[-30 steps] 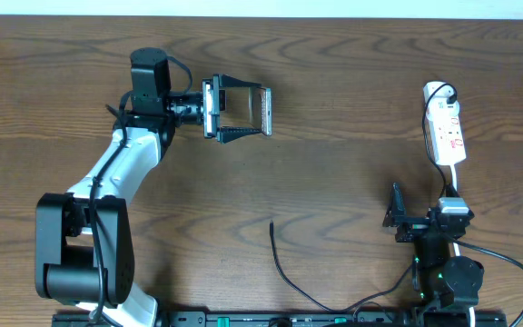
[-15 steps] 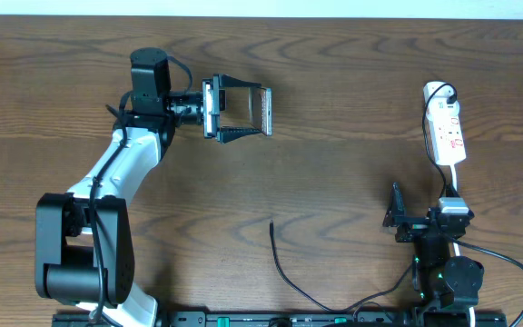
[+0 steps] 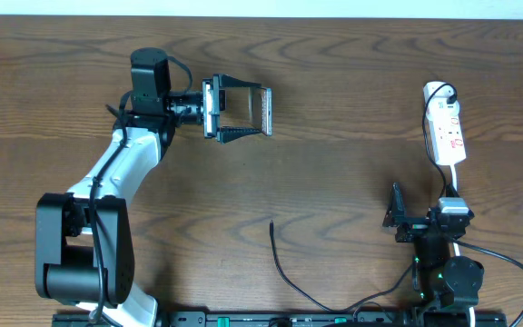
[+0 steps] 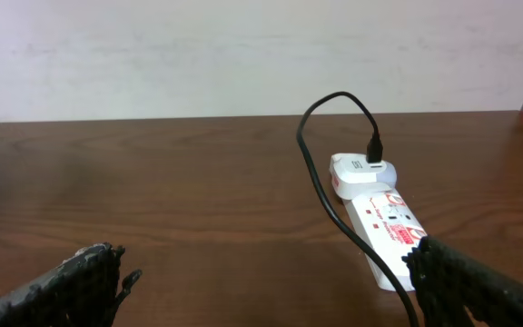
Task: Plug charger to phone and switch on socket
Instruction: 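Hold the raised phone screen-facing right with the left gripper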
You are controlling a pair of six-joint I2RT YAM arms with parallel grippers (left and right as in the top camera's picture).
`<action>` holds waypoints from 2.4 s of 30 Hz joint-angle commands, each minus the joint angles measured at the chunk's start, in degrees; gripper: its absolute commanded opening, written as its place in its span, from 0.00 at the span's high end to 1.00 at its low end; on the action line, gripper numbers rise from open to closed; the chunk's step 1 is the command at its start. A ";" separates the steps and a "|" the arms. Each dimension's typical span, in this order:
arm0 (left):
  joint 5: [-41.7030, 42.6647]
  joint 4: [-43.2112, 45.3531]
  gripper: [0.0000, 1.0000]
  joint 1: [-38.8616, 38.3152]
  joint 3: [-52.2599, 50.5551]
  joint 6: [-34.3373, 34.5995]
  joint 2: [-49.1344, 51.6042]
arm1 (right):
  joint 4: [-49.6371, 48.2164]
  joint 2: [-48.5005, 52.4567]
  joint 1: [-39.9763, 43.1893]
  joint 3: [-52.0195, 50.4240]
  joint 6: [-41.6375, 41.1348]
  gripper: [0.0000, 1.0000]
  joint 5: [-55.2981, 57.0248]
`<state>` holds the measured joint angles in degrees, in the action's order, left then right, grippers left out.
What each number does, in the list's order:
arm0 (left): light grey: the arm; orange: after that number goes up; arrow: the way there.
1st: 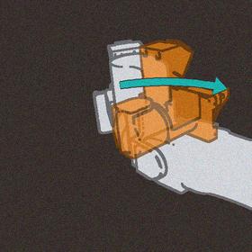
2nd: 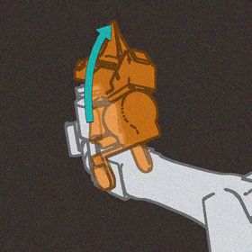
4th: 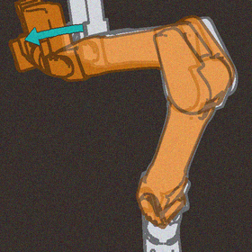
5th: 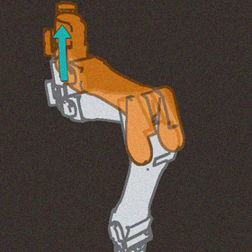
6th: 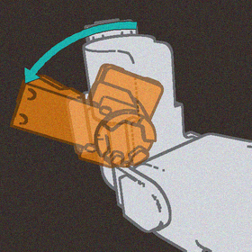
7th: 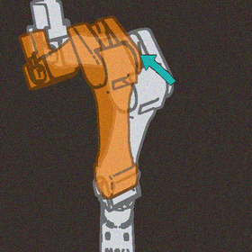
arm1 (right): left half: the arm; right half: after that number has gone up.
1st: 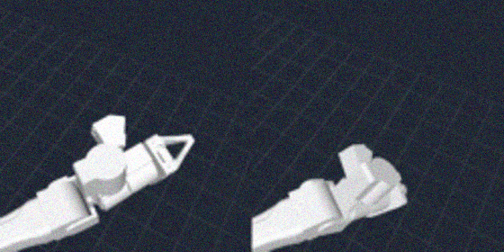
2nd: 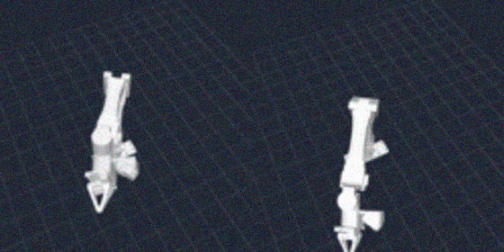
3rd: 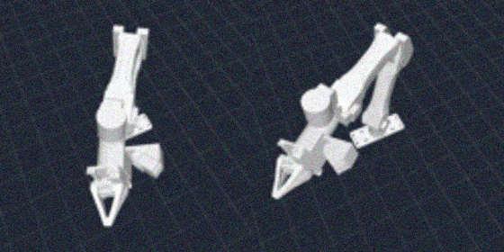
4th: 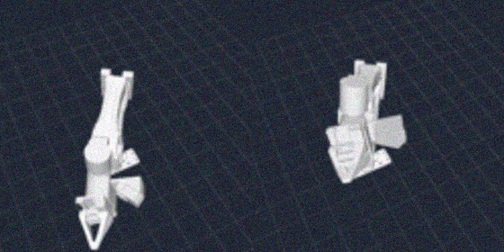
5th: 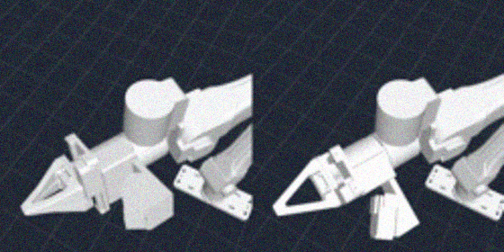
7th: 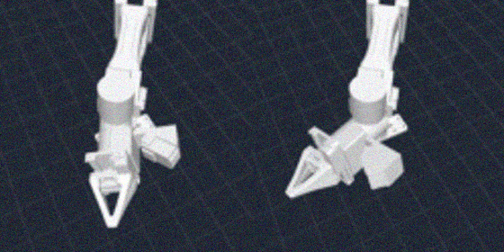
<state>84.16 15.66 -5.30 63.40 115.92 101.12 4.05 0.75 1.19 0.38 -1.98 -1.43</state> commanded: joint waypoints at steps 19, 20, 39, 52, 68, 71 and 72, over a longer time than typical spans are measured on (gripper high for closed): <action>2.19 0.52 0.93 0.22 1.38 3.56 -0.09 | 0.24 0.00 -0.39 -0.07 -0.33 0.01 0.44; 2.19 0.52 0.93 0.22 1.38 3.56 -0.09 | 0.24 0.00 -0.39 -0.07 -0.33 0.01 0.44; 1.11 0.52 0.93 0.22 1.36 2.14 -0.09 | 0.24 0.00 -0.39 -0.07 -0.33 0.01 0.44; -2.78 0.55 0.93 0.22 1.33 -12.94 -0.07 | 0.24 0.00 -0.39 -0.07 -0.33 0.01 0.44; -3.93 3.13 0.93 1.07 1.33 -14.12 -0.07 | 0.24 0.00 -0.39 -0.07 -0.33 0.01 0.44; -4.20 3.13 0.93 1.07 1.33 -14.10 -0.07 | -0.09 0.00 -0.39 -0.07 -0.33 0.01 0.42; -4.59 3.15 0.93 1.07 1.33 -14.05 -0.07 | 0.09 0.00 -0.39 -0.07 -0.33 0.01 0.44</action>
<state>79.18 18.22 -4.54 63.40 103.02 101.14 3.99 0.75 1.19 0.38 -1.96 -1.45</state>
